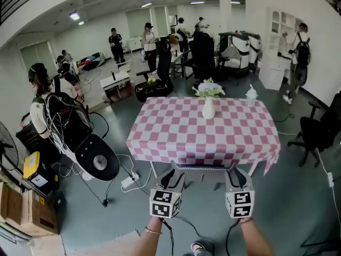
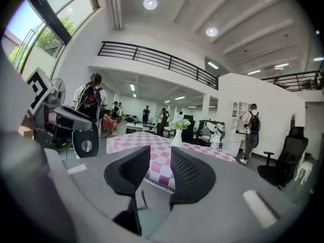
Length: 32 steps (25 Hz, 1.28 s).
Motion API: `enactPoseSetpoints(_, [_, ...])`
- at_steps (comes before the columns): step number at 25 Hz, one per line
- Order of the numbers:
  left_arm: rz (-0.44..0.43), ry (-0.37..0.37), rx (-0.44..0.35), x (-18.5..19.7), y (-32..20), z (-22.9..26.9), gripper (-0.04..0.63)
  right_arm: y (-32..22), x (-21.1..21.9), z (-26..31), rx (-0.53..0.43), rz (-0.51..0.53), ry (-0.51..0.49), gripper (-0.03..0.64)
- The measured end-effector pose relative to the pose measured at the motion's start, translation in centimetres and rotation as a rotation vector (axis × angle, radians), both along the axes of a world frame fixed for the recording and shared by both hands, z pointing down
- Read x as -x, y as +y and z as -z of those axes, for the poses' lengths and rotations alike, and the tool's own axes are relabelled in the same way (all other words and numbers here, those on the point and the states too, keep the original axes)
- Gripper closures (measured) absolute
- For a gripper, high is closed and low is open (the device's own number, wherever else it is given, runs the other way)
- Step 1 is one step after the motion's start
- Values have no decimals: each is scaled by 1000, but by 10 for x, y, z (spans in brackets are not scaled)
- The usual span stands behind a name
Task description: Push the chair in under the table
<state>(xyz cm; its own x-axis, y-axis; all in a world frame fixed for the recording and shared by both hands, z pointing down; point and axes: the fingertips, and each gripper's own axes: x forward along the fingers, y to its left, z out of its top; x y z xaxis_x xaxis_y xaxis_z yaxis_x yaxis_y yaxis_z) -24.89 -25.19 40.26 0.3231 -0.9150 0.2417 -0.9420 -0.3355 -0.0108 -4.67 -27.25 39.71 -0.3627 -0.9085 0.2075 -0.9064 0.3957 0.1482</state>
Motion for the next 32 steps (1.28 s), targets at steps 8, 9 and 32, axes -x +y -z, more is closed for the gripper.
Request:
enactPoseSetpoints(8, [146,27,-137,10,48,42,521,59,-28,34,-36,-170,-229,546])
enactPoseSetpoints(9, [159,34,-141,11,53,43,549,65,-30,36,-40,-184,-231,589])
enactPoseSetpoints(32, [172,88,-93,16,100,22,594,125,-33,33,-17,-214,-188,607])
